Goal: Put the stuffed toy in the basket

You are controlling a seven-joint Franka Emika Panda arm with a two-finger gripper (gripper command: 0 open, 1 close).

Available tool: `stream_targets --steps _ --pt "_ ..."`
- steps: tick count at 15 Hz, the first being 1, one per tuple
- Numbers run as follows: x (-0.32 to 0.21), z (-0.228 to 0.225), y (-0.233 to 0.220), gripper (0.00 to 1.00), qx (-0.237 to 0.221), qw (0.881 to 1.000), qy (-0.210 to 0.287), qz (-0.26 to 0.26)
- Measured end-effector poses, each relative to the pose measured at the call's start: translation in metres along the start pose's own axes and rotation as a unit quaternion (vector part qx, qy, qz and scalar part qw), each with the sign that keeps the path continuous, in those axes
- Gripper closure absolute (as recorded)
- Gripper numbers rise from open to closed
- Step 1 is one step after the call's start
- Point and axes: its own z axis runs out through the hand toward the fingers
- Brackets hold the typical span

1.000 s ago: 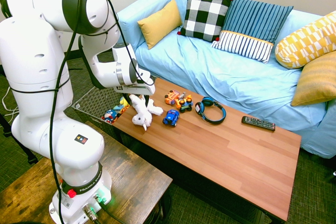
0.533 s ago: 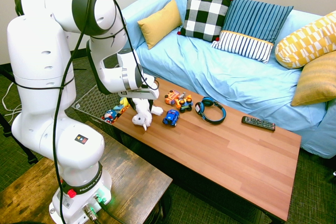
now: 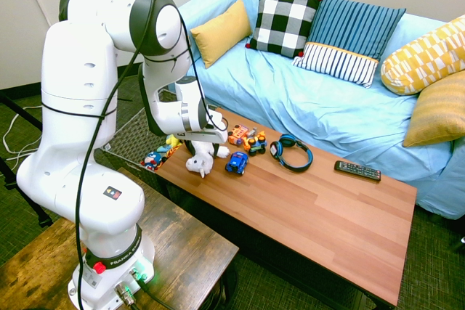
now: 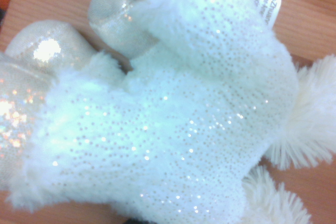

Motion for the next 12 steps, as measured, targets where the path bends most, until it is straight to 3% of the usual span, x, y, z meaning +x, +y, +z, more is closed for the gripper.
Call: stream_targets --steps 6,7,12 --pt "-0.009 0.010 -0.004 0.00 0.011 1.000 -0.012 -0.004" --pt "-0.008 0.014 -0.001 1.00 0.014 1.000 -0.014 -0.001" --pt "0.000 0.016 0.005 1.00 0.023 1.000 -0.015 0.006"
